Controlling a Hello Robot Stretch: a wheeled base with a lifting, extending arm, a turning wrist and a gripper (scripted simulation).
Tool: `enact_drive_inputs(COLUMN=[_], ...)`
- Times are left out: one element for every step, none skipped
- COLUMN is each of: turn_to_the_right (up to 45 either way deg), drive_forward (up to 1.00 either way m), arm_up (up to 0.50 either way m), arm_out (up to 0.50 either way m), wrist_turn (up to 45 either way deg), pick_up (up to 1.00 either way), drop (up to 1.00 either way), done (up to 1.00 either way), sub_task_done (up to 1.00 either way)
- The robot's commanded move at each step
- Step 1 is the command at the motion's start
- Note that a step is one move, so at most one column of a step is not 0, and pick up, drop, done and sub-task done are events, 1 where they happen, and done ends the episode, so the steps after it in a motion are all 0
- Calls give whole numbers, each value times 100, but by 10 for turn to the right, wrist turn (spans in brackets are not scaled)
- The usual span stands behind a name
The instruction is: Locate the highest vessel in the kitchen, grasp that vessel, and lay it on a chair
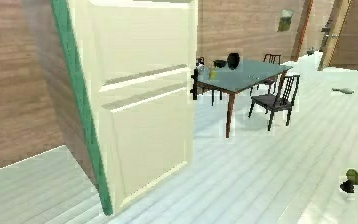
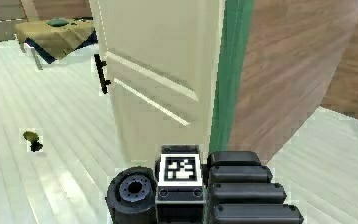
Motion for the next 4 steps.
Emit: enact_drive_inputs(turn_to_the_right=[450, 0, -60, 0], drive_forward=[0, 20, 0, 100], arm_up=[0, 0, 0, 0], arm_out=[0, 0, 0, 0], wrist_turn=[0, 0, 0, 0], pick_up=[0, 0, 0, 0], drop=[0, 0, 0, 0], done=[0, 0, 0, 0], sub_task_done=[0, 0, 0, 0])
